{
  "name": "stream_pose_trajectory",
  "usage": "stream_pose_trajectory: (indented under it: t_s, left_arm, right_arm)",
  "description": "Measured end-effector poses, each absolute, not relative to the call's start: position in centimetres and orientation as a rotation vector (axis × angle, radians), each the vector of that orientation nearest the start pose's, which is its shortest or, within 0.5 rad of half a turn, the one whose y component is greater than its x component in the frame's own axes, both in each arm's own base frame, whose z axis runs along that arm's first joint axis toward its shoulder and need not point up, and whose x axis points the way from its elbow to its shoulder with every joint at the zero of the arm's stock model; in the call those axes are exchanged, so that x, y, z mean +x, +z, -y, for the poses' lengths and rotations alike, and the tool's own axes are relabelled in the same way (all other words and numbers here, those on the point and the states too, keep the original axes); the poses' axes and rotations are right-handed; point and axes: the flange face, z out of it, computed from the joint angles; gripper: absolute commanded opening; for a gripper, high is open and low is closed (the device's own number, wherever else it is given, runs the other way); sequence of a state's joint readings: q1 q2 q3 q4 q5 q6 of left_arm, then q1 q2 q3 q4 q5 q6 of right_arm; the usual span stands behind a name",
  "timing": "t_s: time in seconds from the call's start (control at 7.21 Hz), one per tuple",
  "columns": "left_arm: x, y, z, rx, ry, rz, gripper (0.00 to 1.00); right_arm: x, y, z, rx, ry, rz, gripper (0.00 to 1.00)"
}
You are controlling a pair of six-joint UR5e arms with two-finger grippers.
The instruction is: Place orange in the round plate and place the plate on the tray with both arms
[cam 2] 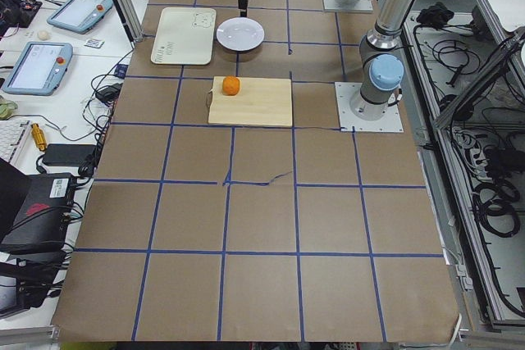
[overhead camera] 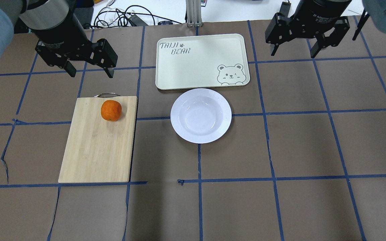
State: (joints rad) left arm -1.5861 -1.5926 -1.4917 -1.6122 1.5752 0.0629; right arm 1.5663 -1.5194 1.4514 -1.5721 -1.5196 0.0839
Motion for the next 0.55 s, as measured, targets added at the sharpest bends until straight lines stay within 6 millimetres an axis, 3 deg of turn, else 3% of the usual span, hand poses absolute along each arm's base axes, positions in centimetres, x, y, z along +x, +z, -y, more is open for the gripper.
stream_pose_trajectory:
  t_s: [0.55]
  left_arm:
    - [-13.48, 51.44, 50.45, 0.109, -0.043, -3.134, 1.0]
  right_arm:
    - [13.59, 52.17, 52.03, 0.13, -0.108, -3.084, 1.0]
